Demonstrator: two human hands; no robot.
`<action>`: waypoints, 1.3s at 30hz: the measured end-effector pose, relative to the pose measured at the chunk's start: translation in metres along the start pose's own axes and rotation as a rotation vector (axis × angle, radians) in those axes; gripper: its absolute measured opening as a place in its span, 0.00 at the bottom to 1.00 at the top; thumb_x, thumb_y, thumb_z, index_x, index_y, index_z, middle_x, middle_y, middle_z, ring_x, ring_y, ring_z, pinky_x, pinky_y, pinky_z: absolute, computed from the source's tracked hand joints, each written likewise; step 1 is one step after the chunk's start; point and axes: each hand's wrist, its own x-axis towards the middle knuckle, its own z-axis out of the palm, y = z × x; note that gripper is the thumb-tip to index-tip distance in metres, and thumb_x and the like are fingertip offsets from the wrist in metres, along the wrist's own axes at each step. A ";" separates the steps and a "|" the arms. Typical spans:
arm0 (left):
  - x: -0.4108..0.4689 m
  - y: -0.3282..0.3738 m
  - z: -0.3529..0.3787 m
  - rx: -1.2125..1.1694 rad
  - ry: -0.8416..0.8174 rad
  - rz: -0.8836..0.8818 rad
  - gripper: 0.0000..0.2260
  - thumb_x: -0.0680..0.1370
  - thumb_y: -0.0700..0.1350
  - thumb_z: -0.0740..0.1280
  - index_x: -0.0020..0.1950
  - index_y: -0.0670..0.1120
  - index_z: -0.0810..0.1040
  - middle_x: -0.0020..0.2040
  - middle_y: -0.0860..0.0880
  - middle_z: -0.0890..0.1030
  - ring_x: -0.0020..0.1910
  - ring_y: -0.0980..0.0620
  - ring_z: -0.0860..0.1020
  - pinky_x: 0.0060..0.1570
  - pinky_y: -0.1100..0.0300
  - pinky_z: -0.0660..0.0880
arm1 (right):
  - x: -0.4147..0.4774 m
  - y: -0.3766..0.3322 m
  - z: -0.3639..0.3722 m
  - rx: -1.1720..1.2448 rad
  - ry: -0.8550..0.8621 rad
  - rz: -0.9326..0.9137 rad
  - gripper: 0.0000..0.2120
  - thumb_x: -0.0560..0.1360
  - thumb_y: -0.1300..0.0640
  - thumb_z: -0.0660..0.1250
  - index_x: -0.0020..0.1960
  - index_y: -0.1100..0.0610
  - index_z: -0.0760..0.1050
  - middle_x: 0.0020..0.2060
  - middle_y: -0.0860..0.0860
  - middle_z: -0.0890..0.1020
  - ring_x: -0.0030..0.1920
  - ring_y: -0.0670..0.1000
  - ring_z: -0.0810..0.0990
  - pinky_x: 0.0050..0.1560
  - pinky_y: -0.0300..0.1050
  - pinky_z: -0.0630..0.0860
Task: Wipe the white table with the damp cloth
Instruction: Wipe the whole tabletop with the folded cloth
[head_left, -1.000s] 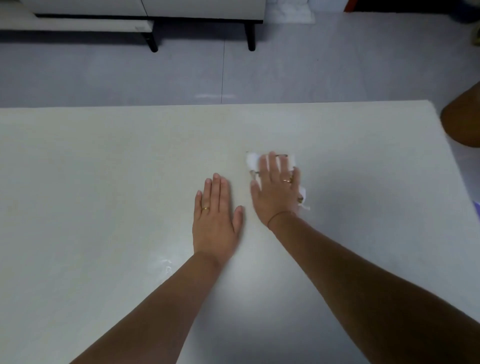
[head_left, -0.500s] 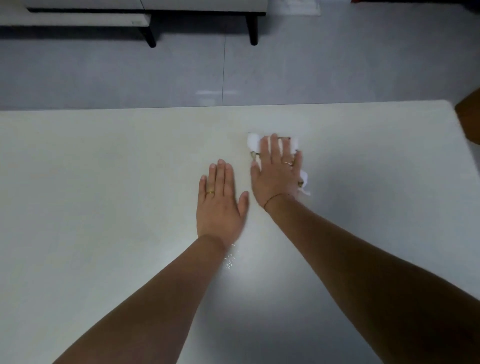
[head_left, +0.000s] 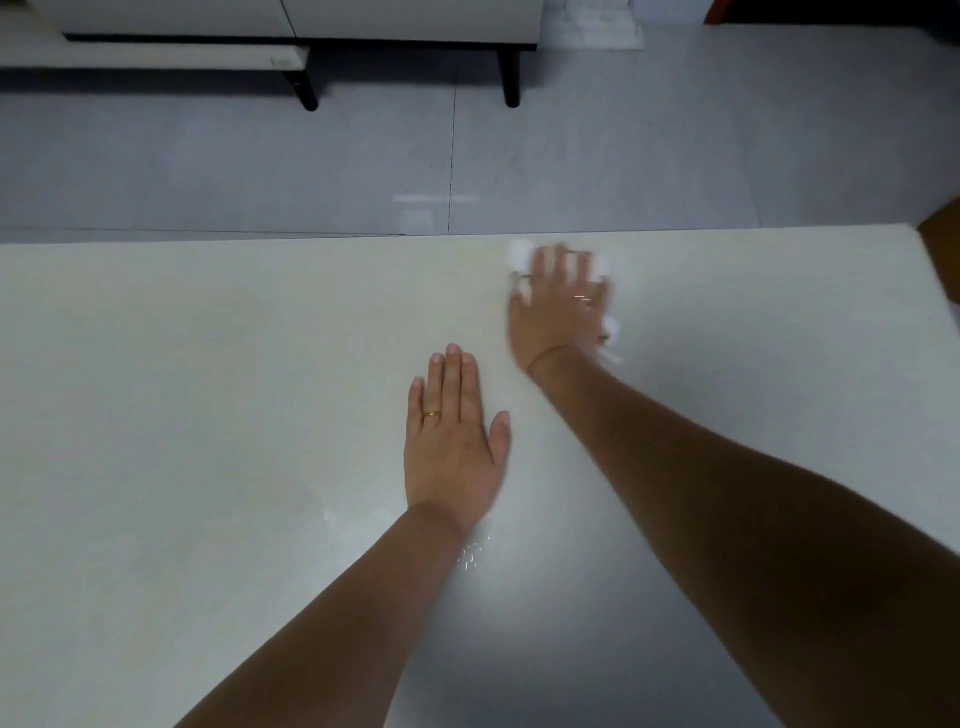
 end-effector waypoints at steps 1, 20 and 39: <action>0.000 0.000 0.000 0.000 -0.005 0.004 0.30 0.79 0.55 0.42 0.77 0.41 0.47 0.78 0.43 0.49 0.77 0.48 0.44 0.74 0.53 0.37 | -0.004 -0.021 0.003 -0.003 -0.003 -0.146 0.27 0.80 0.47 0.44 0.77 0.53 0.45 0.77 0.51 0.47 0.76 0.56 0.44 0.73 0.60 0.41; 0.029 0.056 0.015 -0.018 0.000 0.067 0.31 0.79 0.60 0.40 0.77 0.43 0.40 0.78 0.46 0.42 0.76 0.51 0.38 0.73 0.54 0.34 | 0.034 0.064 -0.006 -0.041 0.052 -0.178 0.26 0.81 0.47 0.45 0.77 0.53 0.48 0.77 0.51 0.51 0.76 0.55 0.48 0.73 0.59 0.45; 0.029 0.061 0.011 0.021 -0.026 0.051 0.32 0.79 0.60 0.40 0.77 0.43 0.41 0.78 0.46 0.43 0.76 0.51 0.37 0.74 0.53 0.37 | 0.004 0.148 -0.010 -0.071 0.082 -0.364 0.26 0.80 0.49 0.51 0.76 0.53 0.53 0.76 0.51 0.56 0.76 0.52 0.53 0.73 0.55 0.48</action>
